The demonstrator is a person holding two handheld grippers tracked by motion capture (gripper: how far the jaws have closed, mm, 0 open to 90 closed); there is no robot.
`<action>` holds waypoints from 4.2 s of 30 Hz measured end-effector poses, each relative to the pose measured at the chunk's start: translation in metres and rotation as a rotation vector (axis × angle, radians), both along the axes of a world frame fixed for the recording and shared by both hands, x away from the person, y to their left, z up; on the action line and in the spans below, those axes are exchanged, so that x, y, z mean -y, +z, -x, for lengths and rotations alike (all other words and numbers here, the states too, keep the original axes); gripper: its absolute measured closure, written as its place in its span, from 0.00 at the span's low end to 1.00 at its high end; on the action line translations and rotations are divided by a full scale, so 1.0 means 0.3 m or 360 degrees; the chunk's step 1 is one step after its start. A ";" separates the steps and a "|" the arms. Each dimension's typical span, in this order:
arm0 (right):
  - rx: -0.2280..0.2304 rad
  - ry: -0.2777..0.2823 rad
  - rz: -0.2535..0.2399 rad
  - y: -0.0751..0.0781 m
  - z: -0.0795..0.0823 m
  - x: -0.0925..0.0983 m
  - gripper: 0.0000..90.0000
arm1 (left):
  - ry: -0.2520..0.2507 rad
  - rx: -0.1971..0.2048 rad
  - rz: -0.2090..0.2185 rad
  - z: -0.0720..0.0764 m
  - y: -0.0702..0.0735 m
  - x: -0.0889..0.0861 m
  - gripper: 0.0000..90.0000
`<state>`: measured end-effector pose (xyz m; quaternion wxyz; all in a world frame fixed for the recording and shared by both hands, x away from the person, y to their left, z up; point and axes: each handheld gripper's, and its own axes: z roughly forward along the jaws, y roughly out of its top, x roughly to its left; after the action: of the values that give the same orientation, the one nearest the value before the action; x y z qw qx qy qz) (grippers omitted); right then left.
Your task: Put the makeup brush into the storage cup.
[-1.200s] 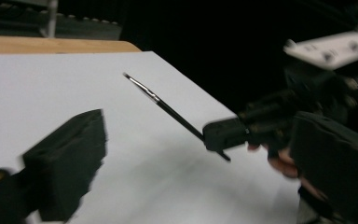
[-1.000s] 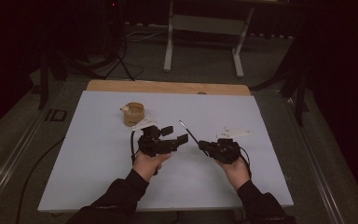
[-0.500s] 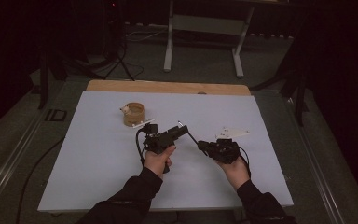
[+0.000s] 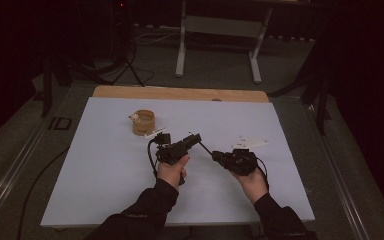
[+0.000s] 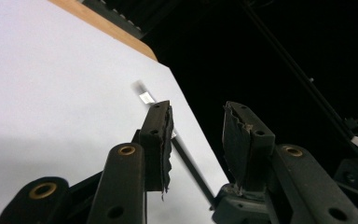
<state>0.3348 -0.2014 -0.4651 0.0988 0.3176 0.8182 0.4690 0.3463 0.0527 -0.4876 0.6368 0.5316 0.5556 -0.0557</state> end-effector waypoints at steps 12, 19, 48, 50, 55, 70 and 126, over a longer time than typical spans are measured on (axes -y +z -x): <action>0.0010 0.0011 -0.0039 0.008 0.002 0.007 0.95 | -0.0047 -0.0015 0.0098 -0.003 -0.012 -0.001 0.64; 0.0018 0.0050 -0.0047 0.013 0.010 -0.009 0.95 | -0.0015 -0.0025 0.0088 -0.005 -0.013 -0.001 0.67; -0.0037 0.0082 -0.0073 -0.002 0.007 -0.019 0.67 | -0.0092 0.0210 -0.0039 0.012 0.083 0.020 0.96; -0.0039 0.0078 -0.0075 -0.002 0.005 -0.018 0.63 | -0.0077 0.0271 -0.0068 0.018 0.093 0.019 0.96; -0.0039 0.0071 -0.0110 0.000 0.004 -0.012 0.49 | -0.0173 0.0365 -0.0092 0.017 0.116 0.025 0.96; -0.0067 0.0102 -0.0174 -0.003 -0.001 -0.001 0.18 | -0.0125 0.0459 -0.0205 0.010 0.198 -0.030 0.96; 0.0000 0.0187 -0.0164 -0.016 0.002 0.001 0.16 | 0.0295 0.0877 -0.0960 -0.196 0.446 -0.345 0.96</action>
<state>0.3342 -0.2017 -0.4699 0.0548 0.2737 0.8102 0.5153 0.4049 0.1563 -0.3538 0.5796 0.6371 0.4014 0.3115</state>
